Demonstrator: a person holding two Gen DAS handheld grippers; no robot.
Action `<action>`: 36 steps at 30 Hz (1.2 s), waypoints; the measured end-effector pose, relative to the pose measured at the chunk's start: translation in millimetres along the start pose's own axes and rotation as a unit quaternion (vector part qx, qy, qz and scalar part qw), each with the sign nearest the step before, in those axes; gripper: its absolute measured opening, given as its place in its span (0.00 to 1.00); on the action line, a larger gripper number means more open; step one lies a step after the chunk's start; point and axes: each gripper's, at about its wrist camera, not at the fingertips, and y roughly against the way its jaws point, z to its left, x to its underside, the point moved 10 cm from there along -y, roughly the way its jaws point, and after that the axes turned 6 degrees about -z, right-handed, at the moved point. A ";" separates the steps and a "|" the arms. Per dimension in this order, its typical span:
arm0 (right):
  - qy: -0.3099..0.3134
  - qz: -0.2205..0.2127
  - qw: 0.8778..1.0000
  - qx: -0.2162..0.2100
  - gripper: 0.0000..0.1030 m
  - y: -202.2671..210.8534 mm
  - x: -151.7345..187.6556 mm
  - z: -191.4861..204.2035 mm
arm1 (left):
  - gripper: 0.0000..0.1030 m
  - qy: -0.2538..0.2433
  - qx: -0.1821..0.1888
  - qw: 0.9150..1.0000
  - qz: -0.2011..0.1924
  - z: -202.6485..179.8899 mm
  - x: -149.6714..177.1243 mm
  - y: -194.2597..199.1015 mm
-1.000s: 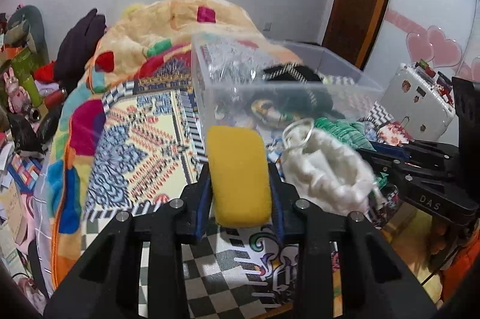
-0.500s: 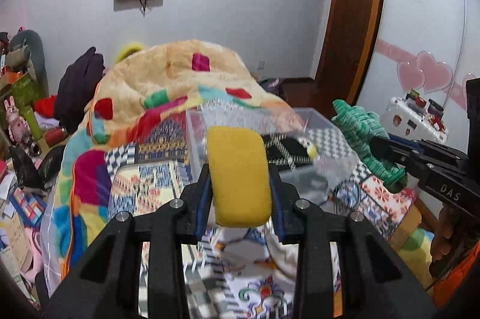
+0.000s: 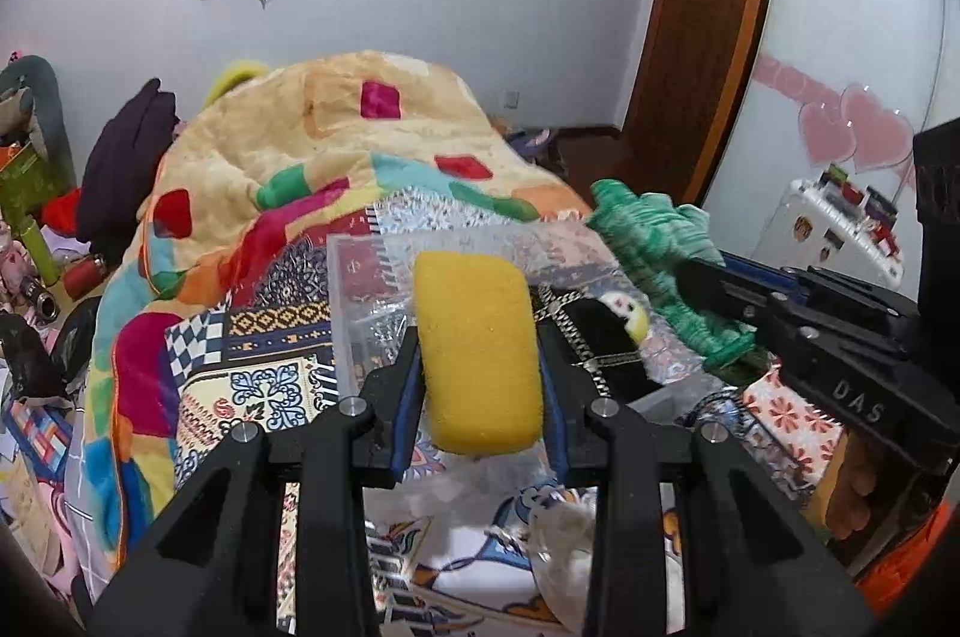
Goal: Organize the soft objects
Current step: 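Drop the sponge into the box with left tool while right tool releases the glove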
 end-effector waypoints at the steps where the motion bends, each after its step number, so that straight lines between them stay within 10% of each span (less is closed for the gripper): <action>1: -0.001 0.009 1.000 0.002 0.14 -6.0 3.1 -1.3 | 0.33 -0.001 -0.001 1.000 0.008 0.4 1.8 -6.4; 16: -0.001 0.061 0.998 0.015 0.23 -26.2 21.5 -11.9 | 0.35 -0.015 -0.013 0.998 0.052 -0.3 18.2 -41.0; 36: 0.018 -0.005 0.998 0.067 0.80 44.9 6.3 -34.6 | 0.93 -0.029 0.006 0.999 -0.013 -30.4 14.4 31.1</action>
